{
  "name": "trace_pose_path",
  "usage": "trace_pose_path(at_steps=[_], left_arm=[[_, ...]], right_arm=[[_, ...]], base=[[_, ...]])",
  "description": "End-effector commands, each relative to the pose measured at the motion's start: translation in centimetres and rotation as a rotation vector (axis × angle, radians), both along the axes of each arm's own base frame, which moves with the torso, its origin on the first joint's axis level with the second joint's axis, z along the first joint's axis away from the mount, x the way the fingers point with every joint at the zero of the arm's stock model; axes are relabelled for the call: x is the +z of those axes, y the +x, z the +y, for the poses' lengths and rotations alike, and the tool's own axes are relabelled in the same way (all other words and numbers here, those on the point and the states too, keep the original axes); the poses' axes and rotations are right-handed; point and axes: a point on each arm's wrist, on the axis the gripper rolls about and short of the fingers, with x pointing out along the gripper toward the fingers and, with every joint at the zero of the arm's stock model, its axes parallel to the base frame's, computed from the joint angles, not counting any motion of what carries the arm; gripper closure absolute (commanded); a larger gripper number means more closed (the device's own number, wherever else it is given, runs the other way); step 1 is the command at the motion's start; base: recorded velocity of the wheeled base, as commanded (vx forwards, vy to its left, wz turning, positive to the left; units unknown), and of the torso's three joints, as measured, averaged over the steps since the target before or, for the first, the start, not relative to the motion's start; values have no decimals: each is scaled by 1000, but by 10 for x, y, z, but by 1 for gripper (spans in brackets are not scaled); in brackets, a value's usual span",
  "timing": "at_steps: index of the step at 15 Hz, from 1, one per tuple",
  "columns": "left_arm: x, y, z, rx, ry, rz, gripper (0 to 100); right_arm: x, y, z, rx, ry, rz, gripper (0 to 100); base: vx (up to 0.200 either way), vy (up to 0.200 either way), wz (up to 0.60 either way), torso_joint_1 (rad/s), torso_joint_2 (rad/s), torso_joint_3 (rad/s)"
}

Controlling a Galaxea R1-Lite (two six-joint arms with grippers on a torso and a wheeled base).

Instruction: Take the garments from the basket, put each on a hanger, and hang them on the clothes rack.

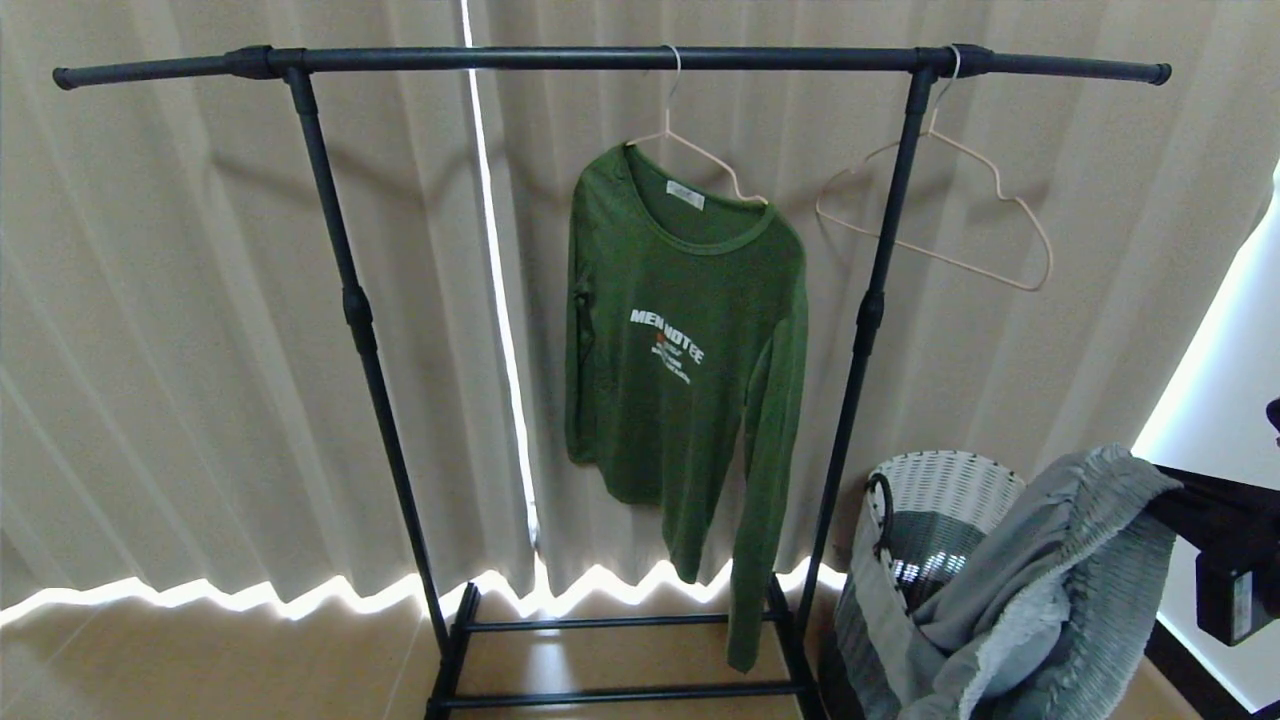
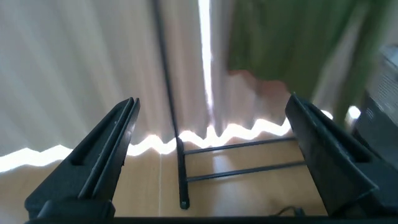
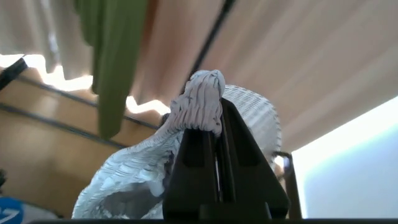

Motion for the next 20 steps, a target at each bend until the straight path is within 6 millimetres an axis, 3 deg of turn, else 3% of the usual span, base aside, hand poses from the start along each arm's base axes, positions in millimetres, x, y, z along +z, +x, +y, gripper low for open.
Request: trace_pose_path(at_steps=[1, 4, 5, 6, 8, 11, 15, 16, 17, 18, 19, 20], left_arm=[[5, -1, -2, -94, 61, -28, 0], [46, 4, -5, -286, 66, -5, 0], [73, 19, -6, -337, 56, 54, 0], [86, 34, -7, -349, 52, 114, 0], [106, 61, -8, -373, 85, 169, 0], [131, 107, -17, -456, 166, 87, 0], [147, 156, -52, -636, 116, 151, 0], [149, 162, -67, -680, 69, 190, 0], [149, 162, -67, -680, 69, 190, 0], [134, 170, -104, -726, 33, 320, 0], [130, 171, -114, -734, 30, 341, 0], [121, 175, -144, -761, -1, 371, 0]], right_arm=[[1, 7, 9, 46, -5, 16, 100], [15, 12, 22, 114, 12, -15, 100], [19, 17, 29, 147, 17, -16, 100], [21, 21, 34, 181, 24, -12, 100], [27, 29, 41, 212, 42, -21, 100], [37, 47, 53, 226, 98, -92, 100], [52, 62, 71, 263, 190, -180, 100], [54, 64, 72, 265, 202, -187, 100], [54, 64, 72, 265, 202, -187, 100], [60, 63, 75, 288, 239, -195, 100], [62, 61, 76, 305, 253, -200, 100], [66, 59, 77, 324, 268, -207, 100]], base=[[0, 0, 0, 0, 0, 0], [0, 0, 0, 0, 0, 0], [0, 0, 0, 0, 0, 0], [0, 0, 0, 0, 0, 0], [0, 0, 0, 0, 0, 0], [0, 0, 0, 0, 0, 0], [0, 0, 0, 0, 0, 0], [0, 0, 0, 0, 0, 0], [0, 0, 0, 0, 0, 0], [0, 0, 0, 0, 0, 0], [0, 0, 0, 0, 0, 0], [0, 0, 0, 0, 0, 0]])
